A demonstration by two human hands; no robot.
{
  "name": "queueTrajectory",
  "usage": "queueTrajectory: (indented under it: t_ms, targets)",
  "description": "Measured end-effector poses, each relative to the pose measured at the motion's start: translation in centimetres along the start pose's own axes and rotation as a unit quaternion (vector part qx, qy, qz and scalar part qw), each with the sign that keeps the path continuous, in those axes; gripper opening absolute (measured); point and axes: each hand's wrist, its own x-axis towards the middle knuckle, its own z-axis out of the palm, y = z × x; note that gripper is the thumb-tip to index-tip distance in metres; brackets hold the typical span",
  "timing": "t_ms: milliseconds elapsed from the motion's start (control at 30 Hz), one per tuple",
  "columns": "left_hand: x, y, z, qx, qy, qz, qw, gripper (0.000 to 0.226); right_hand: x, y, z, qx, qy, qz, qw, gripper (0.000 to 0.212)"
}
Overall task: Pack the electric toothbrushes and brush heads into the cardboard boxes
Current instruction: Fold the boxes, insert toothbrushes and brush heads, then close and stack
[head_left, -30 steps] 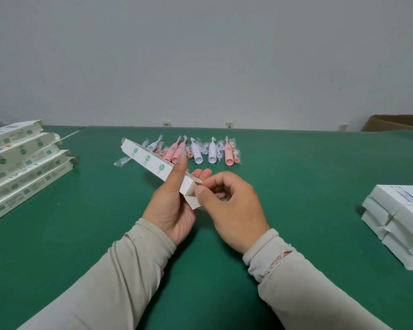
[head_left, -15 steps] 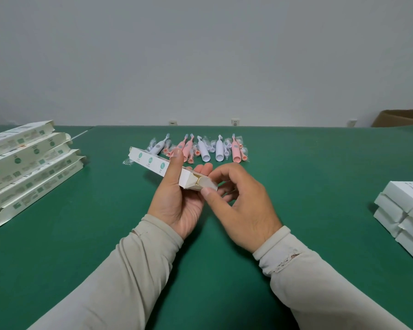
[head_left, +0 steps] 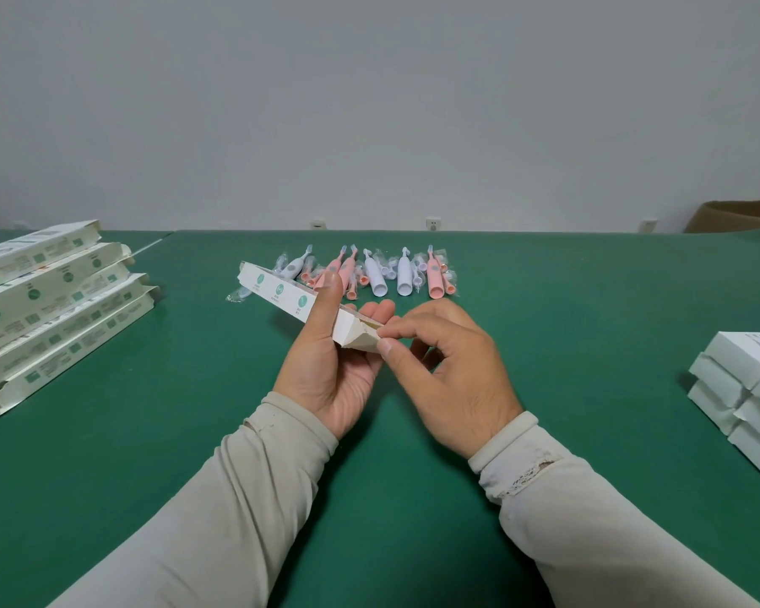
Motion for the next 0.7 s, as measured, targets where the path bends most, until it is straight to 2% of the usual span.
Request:
queueTrajectory:
  t_ms: [67,167,233,300,367,400,433,467,500,533,567,600,633,700]
  targets:
    - [0.1,-0.2,-0.3,0.01,-0.027,-0.011,1.0,0.09,0.0,0.0,0.0,0.007,0.012,0.002,1.0,0.007]
    - [-0.1,-0.4,-0.2,0.034,-0.081,-0.042,0.995,0.075,0.2,0.2,-0.3,-0.005,0.044,0.03,0.999,0.007]
    - [-0.2,-0.4,-0.1,0.022,-0.076,-0.05,0.996,0.069,0.5,0.6,-0.6,0.004,0.047,0.061,0.997,0.012]
    - [-0.3,-0.5,-0.2,0.033,-0.061,-0.05,0.996,0.067,0.8,0.9,-0.9,0.064,0.045,0.105,0.991,0.011]
    - [-0.3,-0.6,-0.4,0.131,-0.027,-0.033,0.991,0.065,1.3,1.3,-1.3,0.12,0.073,0.157,0.978,0.014]
    - [-0.2,-0.7,-0.6,0.221,-0.002,0.0,0.975,0.062,1.5,1.5,-1.4,0.127,0.092,0.178,0.971,0.015]
    - [-0.1,-0.6,-1.0,0.347,0.02,0.057,0.936,0.06,1.7,1.6,-1.6,0.135,0.11,0.197,0.965,0.015]
    - [0.2,-0.4,-1.6,0.502,0.037,0.127,0.855,0.06,1.8,1.7,-1.8,0.15,0.128,0.214,0.957,0.013]
    - [0.4,-0.1,-2.4,0.644,0.041,0.182,0.742,0.061,1.9,1.8,-2.0,0.173,0.141,0.233,0.947,0.011]
    - [0.6,0.3,-2.9,0.741,0.036,0.204,0.639,0.063,2.0,1.8,-2.2,0.197,0.147,0.252,0.936,0.013]
    - [0.7,0.6,-3.2,0.794,0.028,0.201,0.573,0.062,2.1,1.8,-2.4,0.218,0.145,0.268,0.927,0.021]
    - [0.7,0.8,-3.4,0.818,0.021,0.186,0.544,0.061,2.1,1.8,-2.7,0.233,0.138,0.28,0.921,0.029]
    - [0.7,0.8,-3.4,0.825,0.018,0.173,0.537,0.06,2.1,1.8,-2.8,0.244,0.13,0.289,0.917,0.034]
    - [0.6,0.8,-3.4,0.827,0.011,0.157,0.54,0.06,2.0,1.9,-3.0,0.255,0.122,0.298,0.912,0.03]
